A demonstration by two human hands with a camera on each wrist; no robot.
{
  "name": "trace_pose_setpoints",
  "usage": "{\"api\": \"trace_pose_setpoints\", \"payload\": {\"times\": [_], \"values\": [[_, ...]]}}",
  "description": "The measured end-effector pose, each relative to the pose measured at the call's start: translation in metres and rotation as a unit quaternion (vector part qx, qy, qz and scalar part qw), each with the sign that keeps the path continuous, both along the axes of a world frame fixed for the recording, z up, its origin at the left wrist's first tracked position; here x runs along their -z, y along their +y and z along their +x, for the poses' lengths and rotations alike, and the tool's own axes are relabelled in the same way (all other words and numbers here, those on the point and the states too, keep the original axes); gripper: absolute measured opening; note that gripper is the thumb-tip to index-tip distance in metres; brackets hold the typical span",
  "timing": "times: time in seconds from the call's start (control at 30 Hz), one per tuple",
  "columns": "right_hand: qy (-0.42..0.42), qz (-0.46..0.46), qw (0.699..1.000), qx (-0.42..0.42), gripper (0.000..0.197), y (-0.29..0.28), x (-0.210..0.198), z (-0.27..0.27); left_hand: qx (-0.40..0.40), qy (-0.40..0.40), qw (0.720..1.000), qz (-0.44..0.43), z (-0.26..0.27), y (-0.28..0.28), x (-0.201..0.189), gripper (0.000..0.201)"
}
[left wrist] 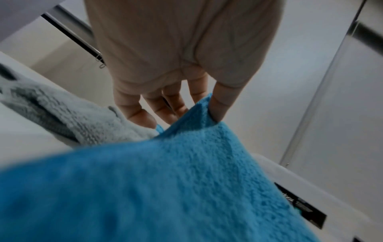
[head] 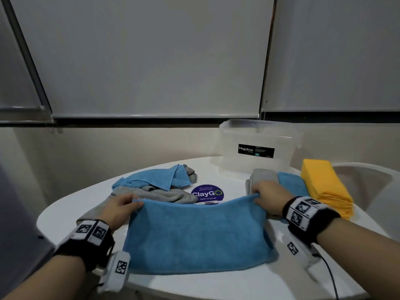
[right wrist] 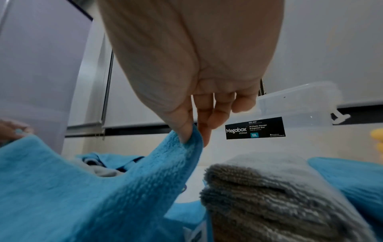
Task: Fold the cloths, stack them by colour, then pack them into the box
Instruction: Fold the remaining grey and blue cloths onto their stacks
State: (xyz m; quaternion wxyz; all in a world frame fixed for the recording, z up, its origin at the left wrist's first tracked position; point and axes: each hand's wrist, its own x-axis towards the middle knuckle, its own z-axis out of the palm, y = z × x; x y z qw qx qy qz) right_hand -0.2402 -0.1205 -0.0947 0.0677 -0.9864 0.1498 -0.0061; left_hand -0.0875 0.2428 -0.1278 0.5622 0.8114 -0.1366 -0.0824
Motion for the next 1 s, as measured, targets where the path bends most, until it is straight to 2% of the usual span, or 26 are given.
{"api": "trace_pose_setpoints", "payload": {"times": [0.07, 0.13, 0.2, 0.27, 0.37, 0.43, 0.5, 0.67, 0.73, 0.83, 0.93, 1.0], "values": [[0.006, -0.072, 0.997, 0.002, 0.02, 0.002, 0.003, 0.02, -0.034, -0.021, 0.999, 0.017, 0.014, -0.014, 0.01, 0.018], [0.033, -0.145, 0.989, 0.006, 0.029, 0.003, 0.009, 0.038, -0.055, -0.017, 0.998, 0.035, 0.027, -0.024, 0.023, 0.021], [0.069, -0.178, 0.982, 0.015, 0.037, 0.003, 0.014, 0.052, -0.069, -0.016, 0.996, 0.056, 0.038, -0.032, 0.035, 0.027], [0.092, -0.208, 0.974, 0.015, 0.037, 0.005, 0.021, 0.064, -0.064, -0.027, 0.991, 0.111, 0.049, -0.036, 0.047, 0.026], [0.12, -0.234, 0.965, -0.008, 0.033, 0.007, 0.03, 0.076, -0.044, -0.018, 0.981, 0.19, 0.066, -0.033, 0.053, 0.023], [0.146, -0.246, 0.957, -0.039, 0.023, 0.009, 0.035, 0.083, -0.04, -0.005, 0.98, 0.195, 0.078, -0.025, 0.055, 0.029], [0.164, -0.235, 0.956, -0.06, 0.015, 0.014, 0.038, 0.089, -0.036, 0.003, 0.981, 0.192, 0.088, -0.017, 0.056, 0.032], [0.203, -0.142, 0.968, -0.03, 0.022, 0.019, 0.05, 0.099, -0.036, 0.017, 0.976, 0.215, 0.109, -0.007, 0.058, 0.02], [0.19, -0.133, 0.972, -0.026, 0.016, 0.023, 0.054, 0.101, -0.038, 0.015, 0.975, 0.22, 0.115, -0.008, 0.058, 0.018], [0.182, -0.127, 0.975, -0.02, 0.018, 0.025, 0.057, 0.107, -0.046, 0.012, 0.97, 0.238, 0.125, -0.013, 0.054, 0.019], [0.182, -0.14, 0.973, -0.017, 0.028, 0.024, 0.06, 0.115, -0.04, -0.001, 0.958, 0.285, 0.13, -0.023, 0.048, 0.012], [0.185, -0.151, 0.971, -0.018, 0.027, 0.024, 0.06, 0.119, -0.036, -0.017, 0.947, 0.318, 0.131, -0.03, 0.045, 0.009]]}}
